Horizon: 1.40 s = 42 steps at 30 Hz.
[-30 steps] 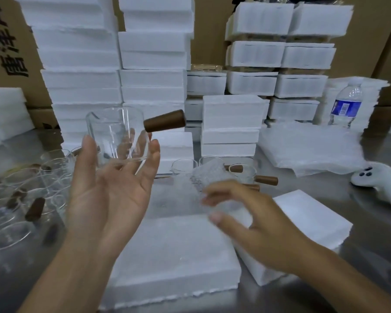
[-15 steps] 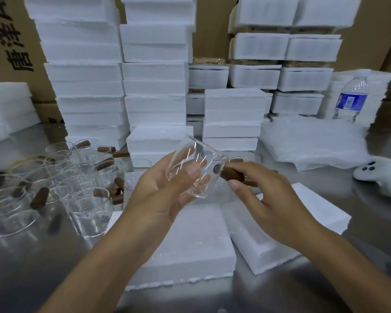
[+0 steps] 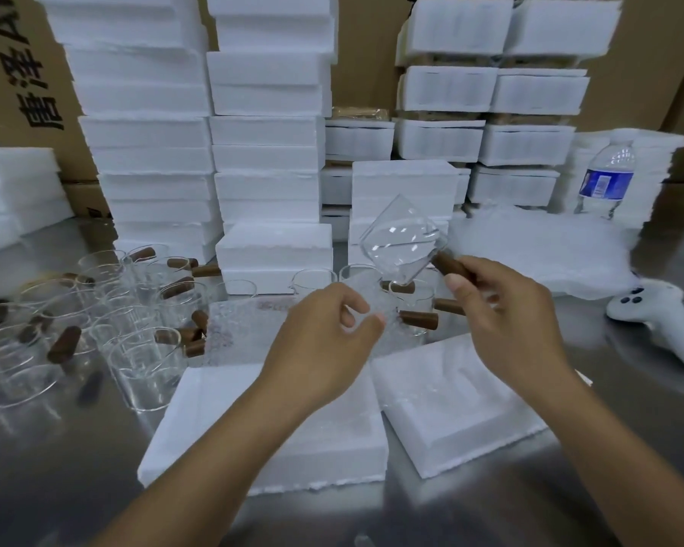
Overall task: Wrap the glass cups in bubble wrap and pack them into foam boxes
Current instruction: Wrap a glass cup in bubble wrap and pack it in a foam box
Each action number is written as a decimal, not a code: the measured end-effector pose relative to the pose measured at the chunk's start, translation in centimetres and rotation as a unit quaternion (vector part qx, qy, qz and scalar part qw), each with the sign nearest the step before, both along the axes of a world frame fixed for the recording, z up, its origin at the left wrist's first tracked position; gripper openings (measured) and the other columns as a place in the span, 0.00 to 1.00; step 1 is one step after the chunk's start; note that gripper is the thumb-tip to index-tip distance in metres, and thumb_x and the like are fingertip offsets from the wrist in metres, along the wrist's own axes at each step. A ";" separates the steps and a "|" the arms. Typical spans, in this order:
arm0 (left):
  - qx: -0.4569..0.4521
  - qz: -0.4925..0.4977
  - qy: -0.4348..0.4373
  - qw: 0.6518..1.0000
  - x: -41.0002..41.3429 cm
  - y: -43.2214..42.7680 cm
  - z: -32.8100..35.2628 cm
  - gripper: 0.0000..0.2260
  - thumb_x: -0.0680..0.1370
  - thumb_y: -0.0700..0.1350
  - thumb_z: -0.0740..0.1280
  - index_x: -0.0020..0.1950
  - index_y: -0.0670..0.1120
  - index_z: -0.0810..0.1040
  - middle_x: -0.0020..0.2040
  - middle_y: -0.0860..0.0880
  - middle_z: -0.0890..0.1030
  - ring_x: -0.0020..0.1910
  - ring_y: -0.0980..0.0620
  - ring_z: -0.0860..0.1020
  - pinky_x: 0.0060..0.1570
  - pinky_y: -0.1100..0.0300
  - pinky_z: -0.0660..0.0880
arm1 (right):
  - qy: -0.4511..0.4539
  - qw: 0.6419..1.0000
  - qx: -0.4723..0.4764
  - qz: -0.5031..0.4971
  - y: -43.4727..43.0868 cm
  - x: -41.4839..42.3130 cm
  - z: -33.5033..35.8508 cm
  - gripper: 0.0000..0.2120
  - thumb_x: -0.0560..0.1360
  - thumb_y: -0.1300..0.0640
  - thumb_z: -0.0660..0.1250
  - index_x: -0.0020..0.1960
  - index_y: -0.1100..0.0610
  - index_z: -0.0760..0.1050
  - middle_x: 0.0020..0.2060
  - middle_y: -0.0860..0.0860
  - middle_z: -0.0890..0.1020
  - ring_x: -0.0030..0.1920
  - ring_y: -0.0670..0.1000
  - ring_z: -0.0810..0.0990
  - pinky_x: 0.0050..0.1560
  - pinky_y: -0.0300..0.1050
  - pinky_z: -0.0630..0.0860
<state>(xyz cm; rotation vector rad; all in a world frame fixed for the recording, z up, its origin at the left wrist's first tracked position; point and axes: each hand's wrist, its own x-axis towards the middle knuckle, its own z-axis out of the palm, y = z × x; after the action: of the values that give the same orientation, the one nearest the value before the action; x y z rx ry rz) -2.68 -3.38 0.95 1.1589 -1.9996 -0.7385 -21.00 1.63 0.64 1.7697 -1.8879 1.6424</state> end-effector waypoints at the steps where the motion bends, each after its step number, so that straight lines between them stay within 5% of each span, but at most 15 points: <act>1: -0.017 0.015 -0.045 0.999 -0.7 0.1 0.2 0.11 0.74 0.60 0.65 0.47 0.54 0.73 0.43 0.56 0.75 0.42 0.57 0.74 0.36 0.61 0.67 | 0.006 1.000 0.004 0.000 0.0 0.0 0.0 0.06 0.77 0.56 0.63 0.51 0.50 0.79 0.37 0.37 0.78 0.44 0.36 0.75 0.39 0.25 0.68; 7: -0.062 0.080 -0.247 0.964 -2.5 -0.7 -0.4 0.19 0.73 0.67 0.63 0.46 0.52 0.67 0.38 0.56 0.70 0.41 0.53 0.71 0.29 0.61 0.60 | 0.037 0.999 0.030 -0.007 0.0 -0.1 -0.3 0.08 0.77 0.52 0.62 0.52 0.48 0.78 0.39 0.44 0.81 0.40 0.44 0.79 0.41 0.47 0.75; 13: -0.010 0.061 -0.205 0.977 -2.3 -1.5 -1.2 0.14 0.75 0.54 0.66 0.41 0.43 0.78 0.39 0.49 0.81 0.41 0.49 0.79 0.38 0.59 0.72 | 0.030 0.999 0.030 -0.015 0.1 0.0 0.0 0.09 0.78 0.53 0.62 0.54 0.49 0.78 0.42 0.46 0.81 0.42 0.49 0.78 0.43 0.49 0.75; 18: 0.012 -0.027 -0.140 0.990 -1.5 -1.2 -1.2 0.16 0.74 0.59 0.67 0.32 0.51 0.72 0.27 0.56 0.71 0.25 0.61 0.70 0.29 0.65 0.63 | 0.007 0.999 0.032 -0.024 0.0 -0.3 0.0 0.10 0.78 0.52 0.61 0.56 0.49 0.78 0.40 0.46 0.81 0.41 0.48 0.78 0.43 0.48 0.75; 29: -0.015 -0.104 -0.126 0.986 -0.5 -1.3 -1.4 0.16 0.77 0.49 0.68 0.38 0.37 0.78 0.29 0.50 0.70 0.26 0.57 0.63 0.27 0.70 0.63 | -0.027 0.999 0.020 -0.028 -0.1 -0.5 -0.3 0.07 0.78 0.52 0.62 0.50 0.49 0.79 0.34 0.47 0.81 0.37 0.49 0.79 0.41 0.46 0.74; 35: 0.013 -0.145 -0.101 0.984 -0.1 -0.7 -1.0 0.14 0.68 0.61 0.69 0.36 0.51 0.80 0.29 0.54 0.68 0.28 0.59 0.65 0.29 0.67 0.62 | -0.044 0.999 0.019 -0.021 -0.2 -0.5 -0.2 0.07 0.77 0.54 0.63 0.50 0.51 0.80 0.32 0.45 0.80 0.36 0.47 0.80 0.38 0.32 0.69; 42: -0.019 -0.161 -0.105 0.981 -0.1 -0.4 -0.8 0.07 0.72 0.53 0.72 0.34 0.56 0.79 0.29 0.54 0.65 0.28 0.59 0.64 0.29 0.66 0.61 | -0.050 0.998 0.018 -0.017 -0.3 -0.4 -0.3 0.06 0.77 0.54 0.63 0.50 0.50 0.80 0.31 0.46 0.80 0.37 0.49 0.81 0.41 0.40 0.72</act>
<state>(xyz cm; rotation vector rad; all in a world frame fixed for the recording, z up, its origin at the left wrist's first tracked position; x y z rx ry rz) -2.76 -3.79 0.17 0.9316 -2.4036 -0.7573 -21.42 1.37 0.31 1.6872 -1.9901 1.7260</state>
